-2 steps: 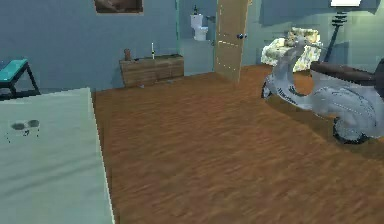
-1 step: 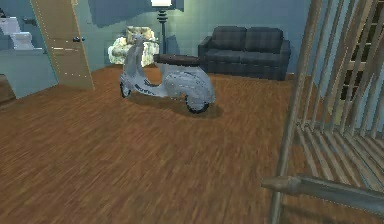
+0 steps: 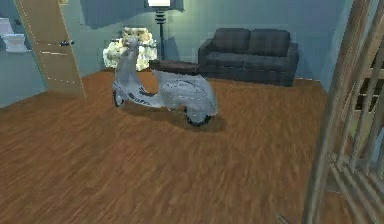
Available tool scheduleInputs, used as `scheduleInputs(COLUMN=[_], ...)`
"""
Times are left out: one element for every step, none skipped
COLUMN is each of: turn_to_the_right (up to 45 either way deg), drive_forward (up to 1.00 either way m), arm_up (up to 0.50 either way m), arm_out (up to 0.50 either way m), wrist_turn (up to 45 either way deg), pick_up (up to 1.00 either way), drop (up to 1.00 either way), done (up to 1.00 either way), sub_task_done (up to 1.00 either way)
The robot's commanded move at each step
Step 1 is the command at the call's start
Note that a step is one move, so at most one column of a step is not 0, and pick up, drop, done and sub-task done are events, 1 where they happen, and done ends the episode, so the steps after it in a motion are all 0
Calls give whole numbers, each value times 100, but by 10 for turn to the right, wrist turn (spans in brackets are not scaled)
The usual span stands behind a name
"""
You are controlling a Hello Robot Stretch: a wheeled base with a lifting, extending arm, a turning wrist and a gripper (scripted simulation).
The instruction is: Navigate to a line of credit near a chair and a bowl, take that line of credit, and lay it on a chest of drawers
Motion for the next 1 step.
scheduleInputs(turn_to_the_right=[-450], drive_forward=[0], arm_up=[0], arm_out=[0], wrist_turn=[0], pick_up=[0], drop=[0], done=[0], sub_task_done=[0])
